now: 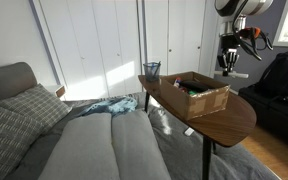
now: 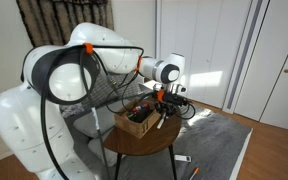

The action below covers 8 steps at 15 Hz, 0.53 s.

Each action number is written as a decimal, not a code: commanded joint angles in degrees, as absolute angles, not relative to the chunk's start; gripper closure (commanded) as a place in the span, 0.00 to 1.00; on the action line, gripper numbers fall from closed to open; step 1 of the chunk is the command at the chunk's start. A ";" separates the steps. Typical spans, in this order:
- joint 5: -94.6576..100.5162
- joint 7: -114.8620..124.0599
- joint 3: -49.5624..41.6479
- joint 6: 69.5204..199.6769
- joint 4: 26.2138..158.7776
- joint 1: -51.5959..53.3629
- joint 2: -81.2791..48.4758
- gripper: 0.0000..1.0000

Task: Remove the white marker from the box and put it on the table

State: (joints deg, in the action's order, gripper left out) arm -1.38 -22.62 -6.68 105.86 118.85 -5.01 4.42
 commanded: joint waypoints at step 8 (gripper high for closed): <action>2.17 -15.22 -5.85 127.94 128.54 -4.97 3.55 0.96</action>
